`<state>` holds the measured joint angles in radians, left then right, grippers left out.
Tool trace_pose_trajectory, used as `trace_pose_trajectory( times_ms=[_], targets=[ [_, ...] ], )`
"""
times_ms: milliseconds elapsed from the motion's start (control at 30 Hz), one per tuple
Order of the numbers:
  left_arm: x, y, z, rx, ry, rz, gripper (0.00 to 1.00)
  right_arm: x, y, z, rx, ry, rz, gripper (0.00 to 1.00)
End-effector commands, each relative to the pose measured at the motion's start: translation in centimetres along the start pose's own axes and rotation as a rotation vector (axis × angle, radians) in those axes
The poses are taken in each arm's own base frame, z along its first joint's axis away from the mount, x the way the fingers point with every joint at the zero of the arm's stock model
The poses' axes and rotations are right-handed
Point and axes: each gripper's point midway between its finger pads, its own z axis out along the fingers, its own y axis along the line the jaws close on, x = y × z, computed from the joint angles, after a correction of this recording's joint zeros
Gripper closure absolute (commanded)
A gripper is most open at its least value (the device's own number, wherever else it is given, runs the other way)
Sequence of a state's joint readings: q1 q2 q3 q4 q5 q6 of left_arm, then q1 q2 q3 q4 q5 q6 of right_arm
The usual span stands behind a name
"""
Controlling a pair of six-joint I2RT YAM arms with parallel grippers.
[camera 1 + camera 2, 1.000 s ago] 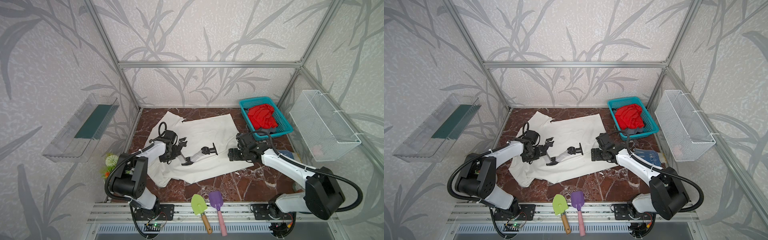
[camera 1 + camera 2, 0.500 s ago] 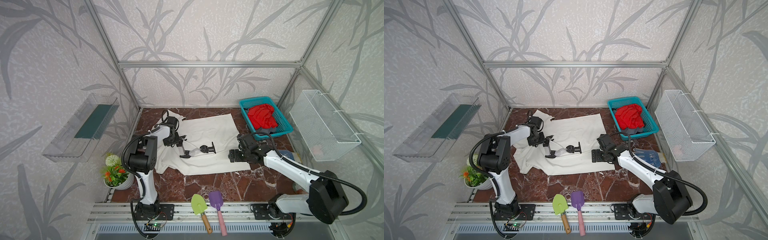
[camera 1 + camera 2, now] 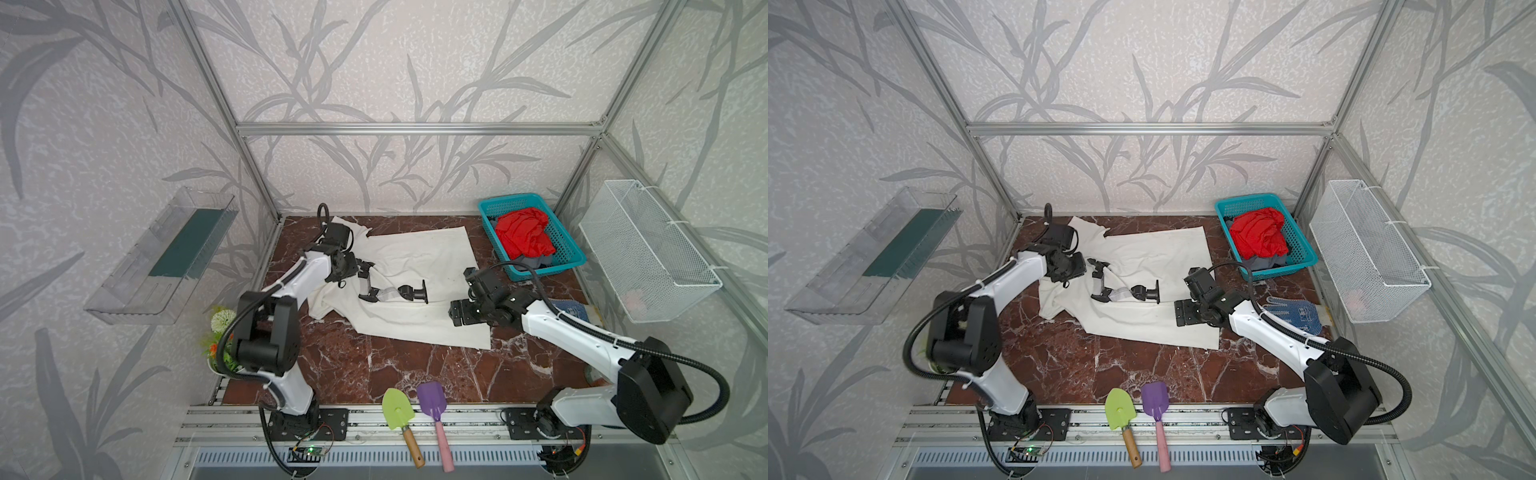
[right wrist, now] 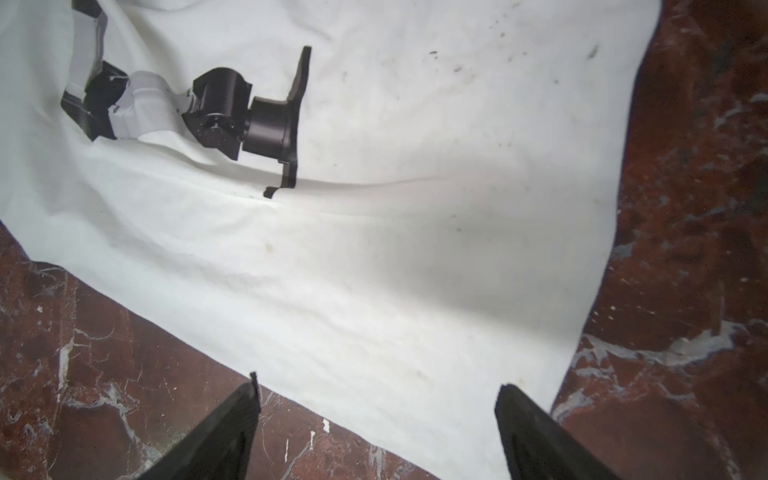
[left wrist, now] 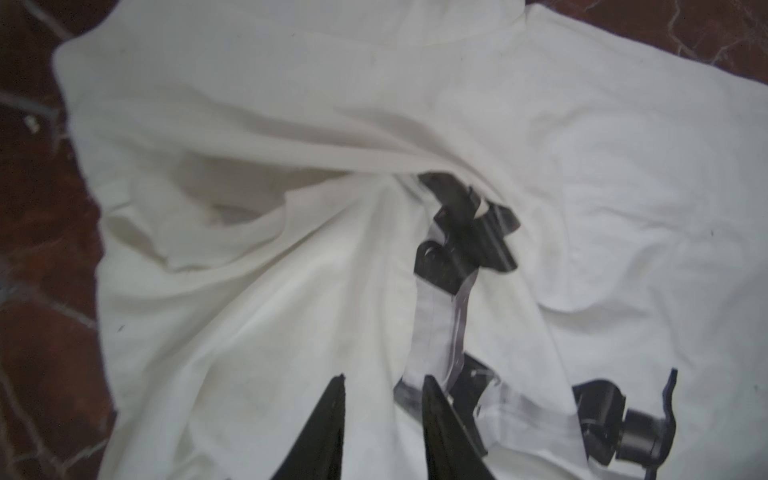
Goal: Fold and stack the t-shirts
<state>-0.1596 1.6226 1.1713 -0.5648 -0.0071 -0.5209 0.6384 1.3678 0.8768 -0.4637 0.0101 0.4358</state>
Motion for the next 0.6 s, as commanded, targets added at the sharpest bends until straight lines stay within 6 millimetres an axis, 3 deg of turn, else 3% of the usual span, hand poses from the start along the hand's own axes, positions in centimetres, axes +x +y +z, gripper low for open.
trace_pose_trajectory(
  times_ms=[0, 133, 233, 567],
  targets=[
    [5.4, 4.0, -0.2, -0.087, 0.040, -0.104, 0.68, -0.9, 1.9, 0.5, -0.030, -0.019, -0.052, 0.11],
    [10.2, 5.4, 0.7, -0.059, 0.101, -0.147, 0.70, -1.1, 3.5, 1.1, -0.066, -0.011, -0.078, 0.11],
    [11.9, 6.1, 1.4, -0.075, 0.133, -0.153, 0.72, -1.1, 3.9, 1.0, -0.073, -0.013, -0.086, 0.11],
    [10.4, 6.3, 2.7, -0.110, 0.081, -0.166, 0.70, -0.5, 3.0, 0.8, -0.045, -0.020, -0.083, 0.11]
  ],
)
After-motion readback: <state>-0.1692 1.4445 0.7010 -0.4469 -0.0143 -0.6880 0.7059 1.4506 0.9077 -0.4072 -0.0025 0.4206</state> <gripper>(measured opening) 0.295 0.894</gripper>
